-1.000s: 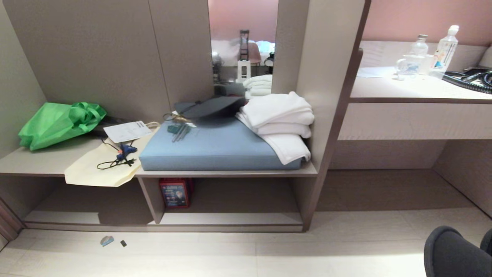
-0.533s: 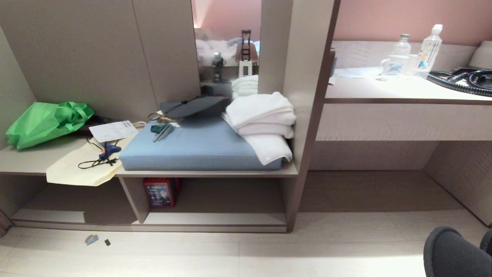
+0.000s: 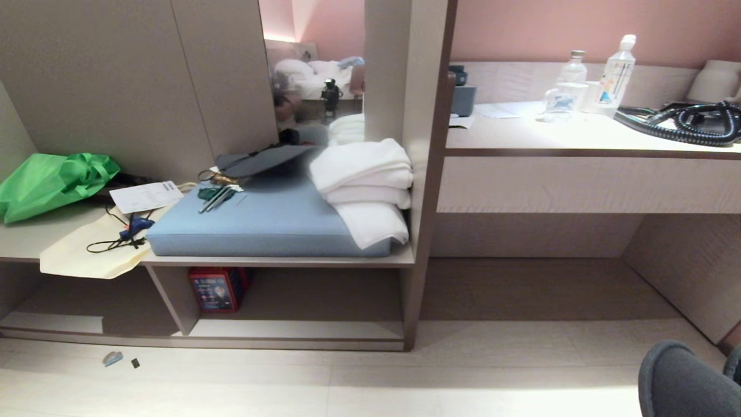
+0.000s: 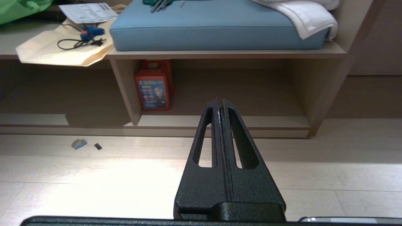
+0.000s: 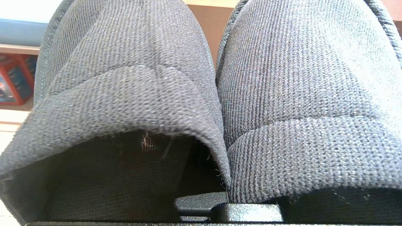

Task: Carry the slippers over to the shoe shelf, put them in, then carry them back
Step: Place the slippers on the floor

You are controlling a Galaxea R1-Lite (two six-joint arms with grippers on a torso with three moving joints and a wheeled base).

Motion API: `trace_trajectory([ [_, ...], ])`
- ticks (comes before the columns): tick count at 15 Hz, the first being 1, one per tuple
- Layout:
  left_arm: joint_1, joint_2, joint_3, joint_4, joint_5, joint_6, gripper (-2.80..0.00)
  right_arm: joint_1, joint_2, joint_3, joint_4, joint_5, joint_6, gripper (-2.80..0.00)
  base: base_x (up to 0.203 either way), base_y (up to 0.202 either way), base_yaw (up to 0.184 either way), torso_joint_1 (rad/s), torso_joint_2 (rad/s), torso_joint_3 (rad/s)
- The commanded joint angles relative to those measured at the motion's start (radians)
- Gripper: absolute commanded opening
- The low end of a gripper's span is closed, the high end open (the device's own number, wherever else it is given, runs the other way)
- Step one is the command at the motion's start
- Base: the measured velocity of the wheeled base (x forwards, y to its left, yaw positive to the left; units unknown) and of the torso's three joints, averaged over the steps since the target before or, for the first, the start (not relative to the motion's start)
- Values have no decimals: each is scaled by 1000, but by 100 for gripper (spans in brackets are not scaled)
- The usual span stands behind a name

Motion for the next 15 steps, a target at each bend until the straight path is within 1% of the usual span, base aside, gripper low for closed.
trace_trajectory([
  [1,0,0,0,-1,0,0,-280,0,1,2,0,-1,-1,-280,0,-192,3,5,0,-2],
  [5,0,0,0,-1,0,0,-280,0,1,1,0,1,-15,-280,0,-196,-1,1,1,4],
  [15,0,0,0,-1,0,0,-280,0,1,0,0,1,-17,-280,0,-197,2,3,3,2],
])
